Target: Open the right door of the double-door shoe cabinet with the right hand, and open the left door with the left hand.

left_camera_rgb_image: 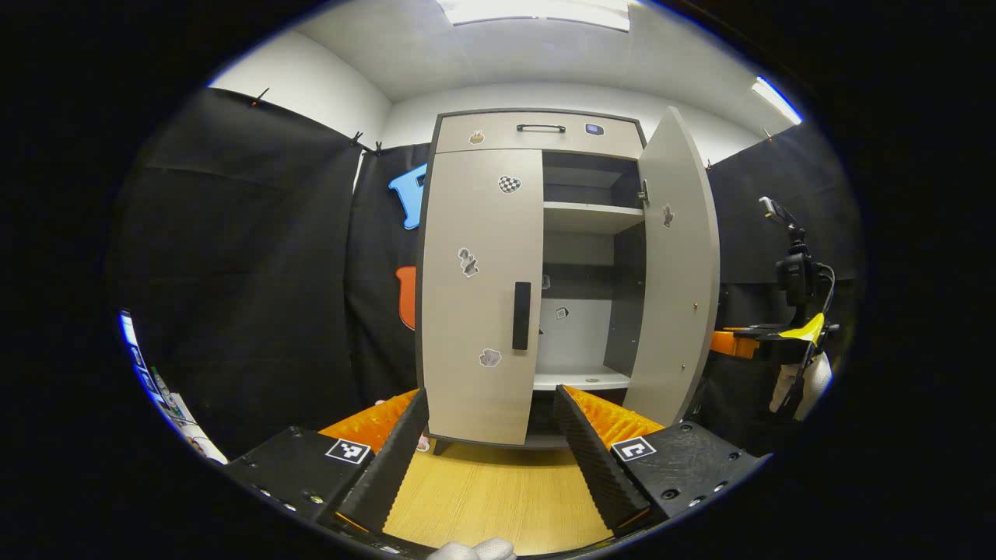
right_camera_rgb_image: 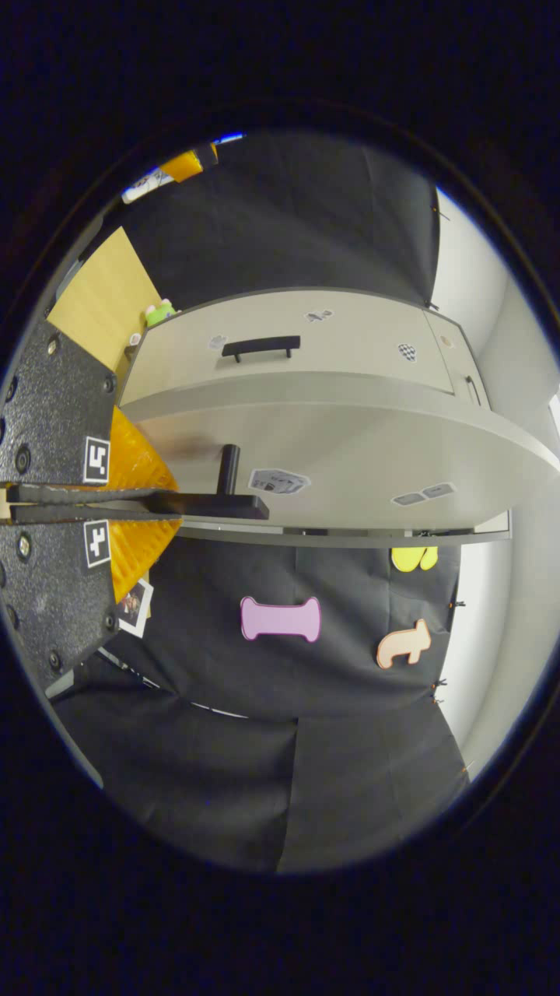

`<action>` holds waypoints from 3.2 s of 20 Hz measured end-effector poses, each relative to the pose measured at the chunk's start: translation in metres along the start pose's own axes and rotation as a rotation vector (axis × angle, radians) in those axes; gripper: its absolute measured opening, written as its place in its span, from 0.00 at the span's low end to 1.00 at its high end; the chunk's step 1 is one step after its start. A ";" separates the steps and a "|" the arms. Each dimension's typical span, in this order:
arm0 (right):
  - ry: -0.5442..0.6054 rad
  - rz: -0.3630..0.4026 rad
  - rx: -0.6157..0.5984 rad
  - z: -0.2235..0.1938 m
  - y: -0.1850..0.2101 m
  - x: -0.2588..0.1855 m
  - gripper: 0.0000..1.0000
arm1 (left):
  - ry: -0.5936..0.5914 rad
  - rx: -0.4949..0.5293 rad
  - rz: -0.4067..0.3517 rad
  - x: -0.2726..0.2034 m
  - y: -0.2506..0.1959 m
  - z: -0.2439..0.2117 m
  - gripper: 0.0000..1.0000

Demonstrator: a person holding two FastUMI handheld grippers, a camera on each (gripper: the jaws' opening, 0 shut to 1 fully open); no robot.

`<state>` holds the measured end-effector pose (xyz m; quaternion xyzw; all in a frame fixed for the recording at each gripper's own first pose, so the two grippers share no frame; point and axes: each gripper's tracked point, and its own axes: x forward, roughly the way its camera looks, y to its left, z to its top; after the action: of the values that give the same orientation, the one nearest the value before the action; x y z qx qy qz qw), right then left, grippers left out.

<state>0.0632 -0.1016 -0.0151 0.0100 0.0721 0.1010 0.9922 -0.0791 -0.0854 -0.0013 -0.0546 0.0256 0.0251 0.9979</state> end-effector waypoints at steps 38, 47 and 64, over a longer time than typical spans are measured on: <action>-0.038 -0.105 -0.041 -0.042 0.132 -0.070 1.00 | -0.001 0.067 -0.155 0.111 0.051 -0.009 0.96; -0.008 -0.199 -0.015 -0.042 0.118 -0.078 1.00 | -0.025 0.061 -0.215 0.197 0.009 0.005 1.00; 0.031 -0.357 0.033 -0.039 0.063 -0.085 1.00 | -0.030 0.114 -0.207 0.342 -0.060 0.000 0.66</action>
<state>-0.0374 -0.0565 -0.0393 0.0119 0.0896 -0.0777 0.9929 0.2655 -0.1290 -0.0129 0.0003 0.0061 -0.0788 0.9969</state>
